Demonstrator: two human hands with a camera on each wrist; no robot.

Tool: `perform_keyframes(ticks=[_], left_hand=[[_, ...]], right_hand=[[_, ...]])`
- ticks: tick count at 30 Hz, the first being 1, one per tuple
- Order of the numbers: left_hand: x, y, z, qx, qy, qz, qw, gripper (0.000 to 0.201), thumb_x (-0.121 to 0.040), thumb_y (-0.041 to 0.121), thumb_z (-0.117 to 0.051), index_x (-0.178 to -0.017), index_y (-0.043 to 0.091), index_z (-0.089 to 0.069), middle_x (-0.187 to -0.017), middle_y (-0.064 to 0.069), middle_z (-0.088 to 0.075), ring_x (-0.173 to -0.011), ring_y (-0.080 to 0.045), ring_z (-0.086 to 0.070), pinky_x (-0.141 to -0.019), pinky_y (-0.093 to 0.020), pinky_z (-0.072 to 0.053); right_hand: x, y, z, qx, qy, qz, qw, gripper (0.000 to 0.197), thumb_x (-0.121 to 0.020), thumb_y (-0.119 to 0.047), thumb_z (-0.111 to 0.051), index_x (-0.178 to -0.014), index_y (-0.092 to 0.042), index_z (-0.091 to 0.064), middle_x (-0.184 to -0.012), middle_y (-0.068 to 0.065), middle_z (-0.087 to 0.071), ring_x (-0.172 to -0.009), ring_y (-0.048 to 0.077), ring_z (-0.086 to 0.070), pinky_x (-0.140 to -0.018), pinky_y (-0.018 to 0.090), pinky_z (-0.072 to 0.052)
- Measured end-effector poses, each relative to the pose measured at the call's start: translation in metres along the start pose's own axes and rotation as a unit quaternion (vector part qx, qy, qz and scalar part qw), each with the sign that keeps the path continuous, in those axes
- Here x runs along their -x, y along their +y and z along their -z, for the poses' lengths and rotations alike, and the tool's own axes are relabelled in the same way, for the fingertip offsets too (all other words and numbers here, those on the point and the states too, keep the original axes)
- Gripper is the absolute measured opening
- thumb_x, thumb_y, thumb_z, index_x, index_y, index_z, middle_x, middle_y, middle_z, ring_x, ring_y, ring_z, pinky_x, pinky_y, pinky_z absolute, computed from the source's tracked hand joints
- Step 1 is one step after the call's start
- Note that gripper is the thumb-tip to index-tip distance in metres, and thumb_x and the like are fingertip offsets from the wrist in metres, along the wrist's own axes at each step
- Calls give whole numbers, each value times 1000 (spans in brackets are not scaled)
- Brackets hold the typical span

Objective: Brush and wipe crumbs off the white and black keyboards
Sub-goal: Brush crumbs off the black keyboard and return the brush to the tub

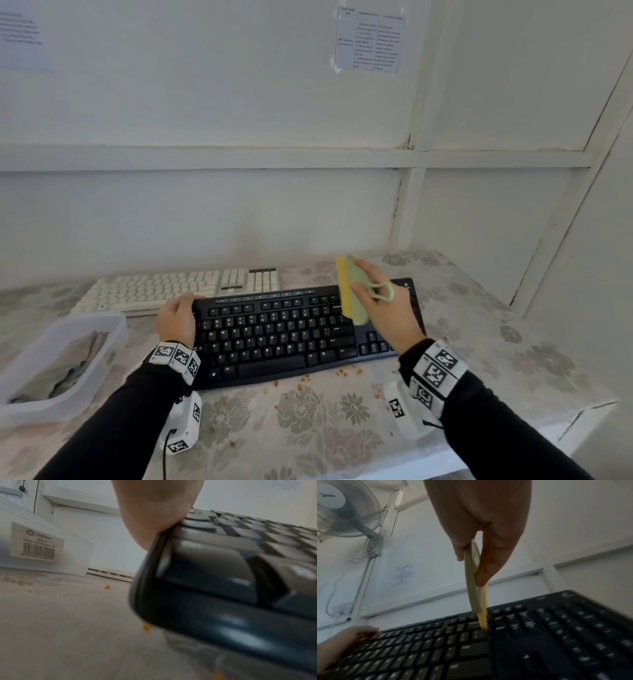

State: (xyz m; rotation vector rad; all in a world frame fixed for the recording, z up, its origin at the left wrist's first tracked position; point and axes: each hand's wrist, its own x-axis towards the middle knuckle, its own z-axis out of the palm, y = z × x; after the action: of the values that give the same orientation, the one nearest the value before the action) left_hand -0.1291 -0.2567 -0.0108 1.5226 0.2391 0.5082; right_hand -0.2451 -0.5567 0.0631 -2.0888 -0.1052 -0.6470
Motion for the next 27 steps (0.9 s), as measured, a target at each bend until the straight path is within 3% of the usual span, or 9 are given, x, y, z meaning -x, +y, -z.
perform_keyframes(ticks=[2,4,7,12,14,18,20,24,27], left_hand=[[-2,-2,1,-1,-5,5,1000,28,-94,15,-45,-84,3,-69,-68,-2,-59,-68,-18,-52,-73,-30,-43],[-3,-3,1,-2,-10,9,1000,29,-95,16,-46,-80,6,-69,-69,-3,-60,-72,-21,-53,-78,-33,-43],[-2,-1,1,-3,-13,6,1000,29,-95,14,-45,-83,4,-69,-70,-3,-61,-72,-19,-54,-79,-31,-43],[-2,-2,1,-9,-15,4,1000,31,-96,15,-44,-84,3,-69,-70,-6,-61,-72,-22,-55,-71,-29,-44],[-4,-4,2,-14,-18,9,1000,31,-96,17,-44,-81,5,-69,-70,-8,-61,-77,-25,-56,-78,-34,-44],[-6,-6,2,-12,-19,19,1000,31,-95,19,-45,-79,8,-69,-70,-8,-62,-79,-27,-57,-83,-39,-47],[-5,-5,2,-8,-18,21,1000,31,-95,20,-45,-79,9,-69,-71,-8,-63,-79,-26,-57,-82,-38,-46],[-4,-4,3,-4,-19,8,1000,32,-96,18,-45,-76,9,-68,-70,-8,-62,-77,-25,-56,-78,-34,-44],[-5,-5,3,-8,-19,12,1000,32,-96,18,-45,-76,9,-68,-70,-8,-62,-77,-26,-57,-79,-34,-45]], right_hand=[[1,3,-14,-3,-30,-18,999,49,-94,-14,-52,-136,-37,-41,-100,3,-68,-80,18,-63,-66,18,-51],[5,7,-21,39,-65,-52,996,54,-93,-11,-47,-138,-39,-36,-81,12,-68,-50,10,-53,-49,17,-45],[14,12,-18,63,-109,-100,987,52,-90,-6,-44,-136,-30,-44,-55,-2,-51,-35,5,-34,-40,12,-30],[16,6,-7,147,-179,-159,960,37,-91,-11,-46,-124,-24,-55,-63,-7,-51,-39,5,-35,-36,13,-33],[13,-3,-9,123,-145,-142,972,34,-93,-13,-46,-124,-23,-55,-65,-5,-55,-41,5,-38,-38,12,-34],[10,-17,-30,30,-56,30,998,44,-93,-8,-49,-129,-33,-47,-65,-8,-57,-50,6,-48,-47,7,-35],[12,-19,-46,-2,-56,63,996,47,-92,-6,-50,-128,-36,-45,-68,-7,-57,-55,4,-49,-51,6,-36],[19,-23,-57,42,-111,-8,993,43,-93,-7,-45,-130,-28,-46,-55,-7,-47,-40,3,-45,-42,10,-32],[22,-24,-55,68,-153,-76,983,34,-92,-11,-45,-122,-26,-51,-58,-5,-50,-33,3,-42,-38,12,-32]])
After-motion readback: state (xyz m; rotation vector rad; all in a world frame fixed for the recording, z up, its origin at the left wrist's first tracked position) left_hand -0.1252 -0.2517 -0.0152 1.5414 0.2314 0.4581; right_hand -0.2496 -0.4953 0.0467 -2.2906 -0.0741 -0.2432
